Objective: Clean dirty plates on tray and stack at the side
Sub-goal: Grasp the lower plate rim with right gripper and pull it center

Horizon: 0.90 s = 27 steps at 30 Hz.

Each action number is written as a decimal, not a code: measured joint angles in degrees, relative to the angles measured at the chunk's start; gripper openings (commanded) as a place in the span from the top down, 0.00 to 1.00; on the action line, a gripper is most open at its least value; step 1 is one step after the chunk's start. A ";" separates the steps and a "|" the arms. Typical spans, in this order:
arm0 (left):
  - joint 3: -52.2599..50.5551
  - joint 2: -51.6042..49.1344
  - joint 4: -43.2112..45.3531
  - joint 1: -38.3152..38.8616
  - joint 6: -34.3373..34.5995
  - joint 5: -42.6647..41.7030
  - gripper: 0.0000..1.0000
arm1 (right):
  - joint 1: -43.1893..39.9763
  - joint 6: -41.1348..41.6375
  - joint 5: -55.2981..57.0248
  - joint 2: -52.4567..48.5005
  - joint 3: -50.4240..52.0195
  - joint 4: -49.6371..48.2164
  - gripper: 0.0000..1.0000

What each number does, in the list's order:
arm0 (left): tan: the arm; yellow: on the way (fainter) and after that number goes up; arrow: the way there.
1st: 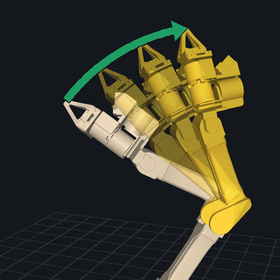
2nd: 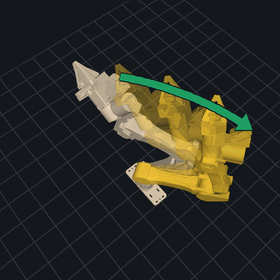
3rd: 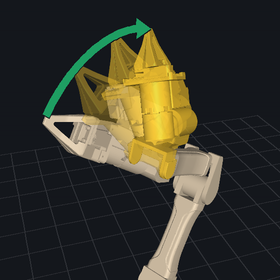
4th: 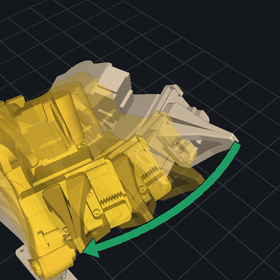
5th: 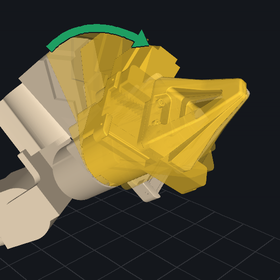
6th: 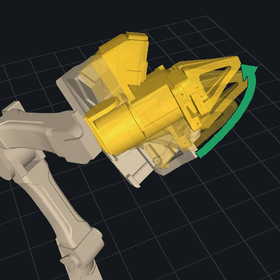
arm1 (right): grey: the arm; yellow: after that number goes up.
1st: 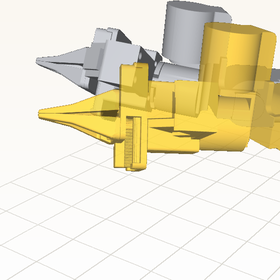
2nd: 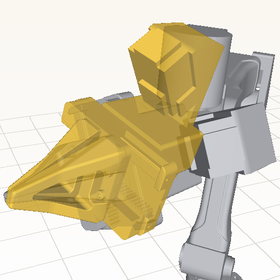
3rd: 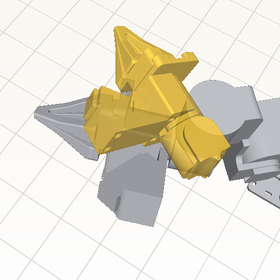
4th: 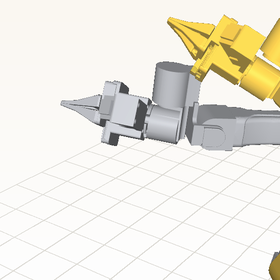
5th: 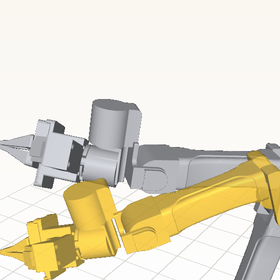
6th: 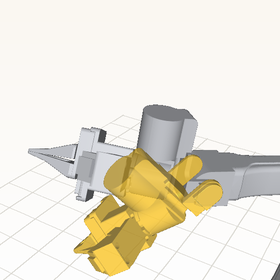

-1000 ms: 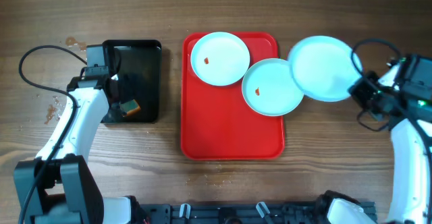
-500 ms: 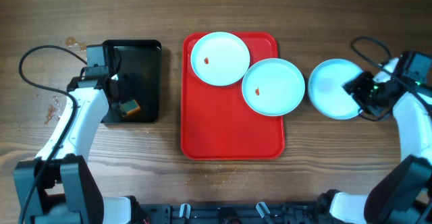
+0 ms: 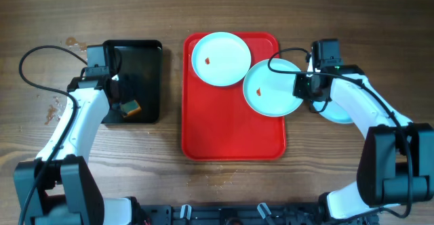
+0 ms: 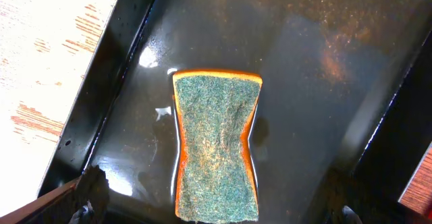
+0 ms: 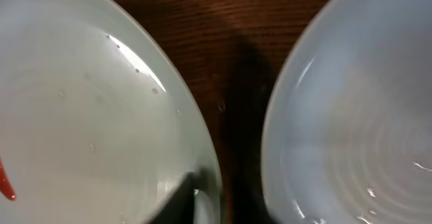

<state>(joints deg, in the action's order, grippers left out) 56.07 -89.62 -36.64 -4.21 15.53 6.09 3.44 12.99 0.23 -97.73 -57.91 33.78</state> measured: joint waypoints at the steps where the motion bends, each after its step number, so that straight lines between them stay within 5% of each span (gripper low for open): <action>1: 0.00 0.00 0.00 0.00 0.00 0.00 0.00 | 0.00 0.22 0.04 0.11 0.00 0.02 0.96; 13: 0.00 0.00 0.00 0.00 0.00 0.00 0.00 | 6.08 9.60 -12.52 6.88 -0.04 16.48 0.95; 15: 0.00 0.00 0.02 0.00 0.00 0.00 0.00 | 9.51 13.29 -13.31 6.88 0.35 15.23 0.72; 20: 0.00 0.00 0.00 0.00 0.00 0.00 0.00 | 14.53 19.56 -13.16 6.88 1.55 12.52 0.69; 27: 0.00 0.00 0.00 0.00 0.00 0.00 0.00 | 14.53 2.93 -11.78 7.06 2.99 3.15 0.74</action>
<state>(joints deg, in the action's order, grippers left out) 56.07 -89.62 -36.64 -4.21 15.53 6.09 17.98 15.92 -11.55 -90.67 -54.92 36.93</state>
